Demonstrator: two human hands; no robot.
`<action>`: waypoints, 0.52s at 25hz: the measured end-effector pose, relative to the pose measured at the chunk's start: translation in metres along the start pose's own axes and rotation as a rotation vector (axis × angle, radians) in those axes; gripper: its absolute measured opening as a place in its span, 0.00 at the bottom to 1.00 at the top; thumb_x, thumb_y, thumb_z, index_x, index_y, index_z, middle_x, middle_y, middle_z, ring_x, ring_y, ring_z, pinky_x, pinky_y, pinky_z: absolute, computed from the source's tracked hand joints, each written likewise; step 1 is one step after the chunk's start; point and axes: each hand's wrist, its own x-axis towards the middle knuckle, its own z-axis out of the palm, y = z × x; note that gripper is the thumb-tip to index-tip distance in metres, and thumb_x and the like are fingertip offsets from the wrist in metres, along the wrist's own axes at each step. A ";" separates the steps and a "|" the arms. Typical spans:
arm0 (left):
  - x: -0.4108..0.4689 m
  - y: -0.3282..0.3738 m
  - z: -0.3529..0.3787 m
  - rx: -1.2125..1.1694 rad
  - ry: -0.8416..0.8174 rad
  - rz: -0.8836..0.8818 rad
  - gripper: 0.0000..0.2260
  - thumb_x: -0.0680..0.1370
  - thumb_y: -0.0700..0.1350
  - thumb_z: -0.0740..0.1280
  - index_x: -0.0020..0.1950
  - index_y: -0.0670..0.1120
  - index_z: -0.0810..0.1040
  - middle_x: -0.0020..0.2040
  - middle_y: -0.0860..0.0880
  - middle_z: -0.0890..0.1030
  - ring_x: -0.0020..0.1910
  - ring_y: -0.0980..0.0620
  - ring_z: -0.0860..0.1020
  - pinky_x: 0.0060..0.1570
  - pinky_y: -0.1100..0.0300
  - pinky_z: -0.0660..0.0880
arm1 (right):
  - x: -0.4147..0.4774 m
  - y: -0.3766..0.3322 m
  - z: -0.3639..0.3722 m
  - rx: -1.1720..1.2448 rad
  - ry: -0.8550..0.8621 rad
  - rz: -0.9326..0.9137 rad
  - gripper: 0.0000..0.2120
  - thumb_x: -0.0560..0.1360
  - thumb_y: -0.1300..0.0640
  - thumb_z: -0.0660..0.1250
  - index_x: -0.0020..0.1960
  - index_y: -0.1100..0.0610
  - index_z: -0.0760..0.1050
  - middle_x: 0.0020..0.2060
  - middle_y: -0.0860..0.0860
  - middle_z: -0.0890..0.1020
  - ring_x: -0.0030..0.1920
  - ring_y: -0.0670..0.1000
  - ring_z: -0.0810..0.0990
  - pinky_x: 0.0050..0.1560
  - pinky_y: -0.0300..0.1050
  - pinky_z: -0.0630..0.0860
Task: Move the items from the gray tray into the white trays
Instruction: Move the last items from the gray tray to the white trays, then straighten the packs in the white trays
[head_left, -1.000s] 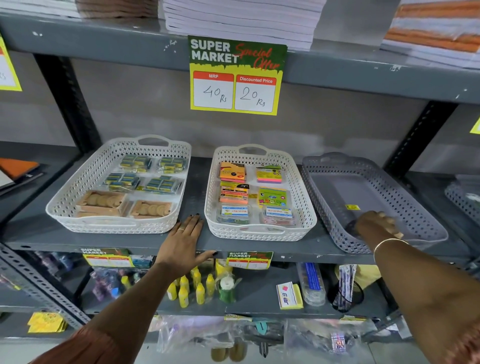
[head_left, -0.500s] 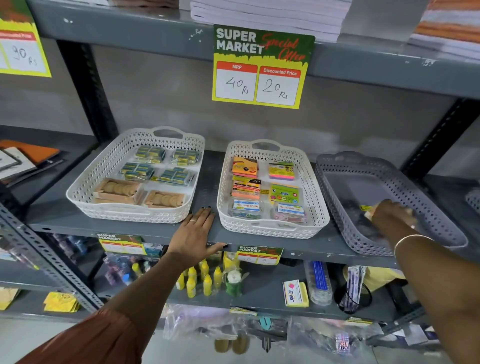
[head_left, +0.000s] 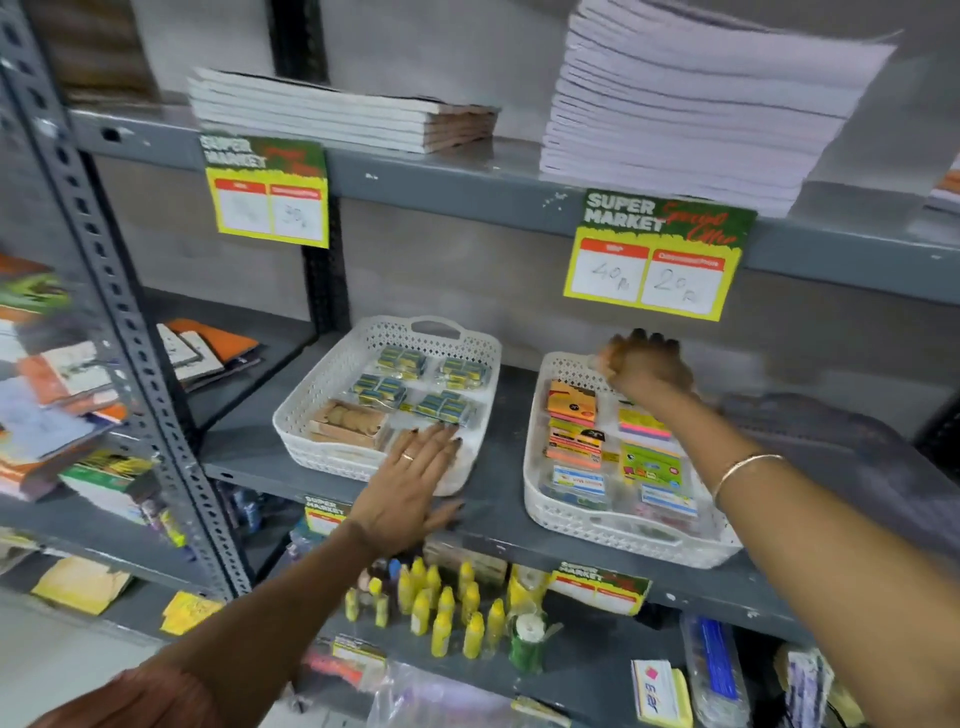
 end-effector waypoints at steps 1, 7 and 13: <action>-0.005 -0.023 -0.005 -0.001 0.003 -0.075 0.33 0.75 0.62 0.51 0.69 0.39 0.65 0.70 0.40 0.70 0.69 0.42 0.69 0.68 0.46 0.64 | -0.002 -0.034 0.003 0.016 -0.019 -0.090 0.21 0.76 0.51 0.61 0.67 0.58 0.68 0.64 0.59 0.72 0.65 0.61 0.69 0.63 0.52 0.70; -0.038 -0.121 0.000 -0.002 -0.153 -0.318 0.48 0.66 0.74 0.32 0.75 0.42 0.46 0.77 0.43 0.48 0.76 0.48 0.43 0.73 0.52 0.41 | -0.042 -0.167 0.056 0.266 -0.236 -0.449 0.24 0.72 0.49 0.69 0.65 0.55 0.70 0.66 0.57 0.72 0.68 0.59 0.69 0.62 0.51 0.72; -0.041 -0.129 0.017 0.058 -0.198 -0.293 0.45 0.69 0.73 0.37 0.75 0.42 0.49 0.77 0.45 0.52 0.76 0.46 0.45 0.76 0.49 0.44 | -0.054 -0.196 0.099 0.117 -0.360 -0.519 0.32 0.72 0.50 0.70 0.71 0.58 0.63 0.71 0.58 0.66 0.72 0.59 0.64 0.66 0.54 0.69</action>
